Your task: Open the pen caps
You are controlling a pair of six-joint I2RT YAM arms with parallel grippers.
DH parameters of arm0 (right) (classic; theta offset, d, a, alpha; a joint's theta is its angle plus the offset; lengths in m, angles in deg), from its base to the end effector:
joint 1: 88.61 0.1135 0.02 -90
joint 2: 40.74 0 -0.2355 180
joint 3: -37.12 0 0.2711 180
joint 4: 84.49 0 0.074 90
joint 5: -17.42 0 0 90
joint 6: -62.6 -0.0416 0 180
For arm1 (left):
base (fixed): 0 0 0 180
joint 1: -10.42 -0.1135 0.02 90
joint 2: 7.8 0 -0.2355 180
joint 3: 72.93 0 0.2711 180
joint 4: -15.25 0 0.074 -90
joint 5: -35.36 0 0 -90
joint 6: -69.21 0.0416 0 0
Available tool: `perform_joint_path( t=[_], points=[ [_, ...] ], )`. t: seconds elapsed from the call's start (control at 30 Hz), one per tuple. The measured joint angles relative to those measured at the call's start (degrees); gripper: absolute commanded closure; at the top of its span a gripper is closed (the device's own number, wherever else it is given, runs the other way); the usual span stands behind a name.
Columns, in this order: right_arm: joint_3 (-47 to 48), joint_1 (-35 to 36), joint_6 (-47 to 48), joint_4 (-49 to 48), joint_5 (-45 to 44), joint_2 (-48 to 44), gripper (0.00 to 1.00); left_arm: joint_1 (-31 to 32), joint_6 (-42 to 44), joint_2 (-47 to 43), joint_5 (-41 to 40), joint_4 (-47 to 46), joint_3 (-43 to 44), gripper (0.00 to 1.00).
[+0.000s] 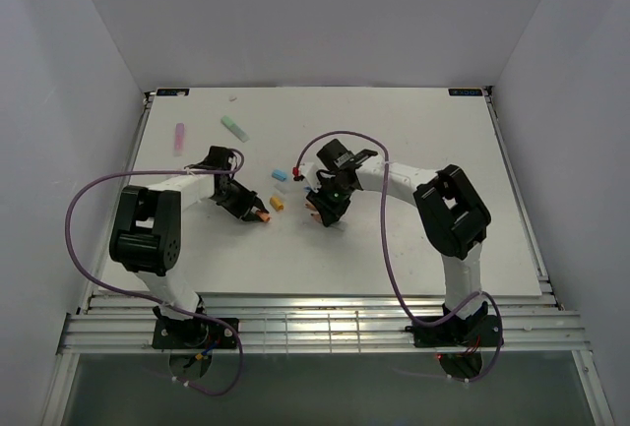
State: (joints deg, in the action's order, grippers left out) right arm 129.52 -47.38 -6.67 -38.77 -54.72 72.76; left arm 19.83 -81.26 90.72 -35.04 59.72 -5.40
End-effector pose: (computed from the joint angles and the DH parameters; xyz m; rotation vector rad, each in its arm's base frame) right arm 0.3011 0.2808 0.1274 -1.4927 2.3140 0.5260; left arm 0.3092 -0.0654 0.0973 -1.2580 2.7904 -0.6569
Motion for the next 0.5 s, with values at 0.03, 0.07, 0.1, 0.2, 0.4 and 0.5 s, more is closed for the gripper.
perform_joint_path(
  t=[0.03,0.07,0.1,0.2,0.4,0.5],
  points=[
    [0.6,0.0,0.1,0.0,-0.1,0.5,0.92,0.2,0.0,0.6,0.0,0.0,0.4,0.91],
    [1.0,0.0,0.2,0.0,-0.2,1.0,0.92,0.2,0.0,1.0,0.0,-0.2,0.6,0.89],
    [1.6,0.0,0.3,0.0,-0.2,1.6,0.92,0.3,0.0,1.4,0.1,-0.3,0.9,0.87],
    [2.9,0.0,0.5,0.1,-0.5,2.4,0.92,0.5,0.0,1.8,0.4,-0.5,1.0,0.81],
    [4.7,0.0,0.8,0.0,-1.3,3.7,0.86,0.7,-0.1,2.5,1.2,-0.5,1.5,0.67],
    [5.3,0.0,0.7,0.1,-1.5,4.1,0.81,0.7,-0.2,2.5,1.2,-0.5,1.5,0.62]
  ],
)
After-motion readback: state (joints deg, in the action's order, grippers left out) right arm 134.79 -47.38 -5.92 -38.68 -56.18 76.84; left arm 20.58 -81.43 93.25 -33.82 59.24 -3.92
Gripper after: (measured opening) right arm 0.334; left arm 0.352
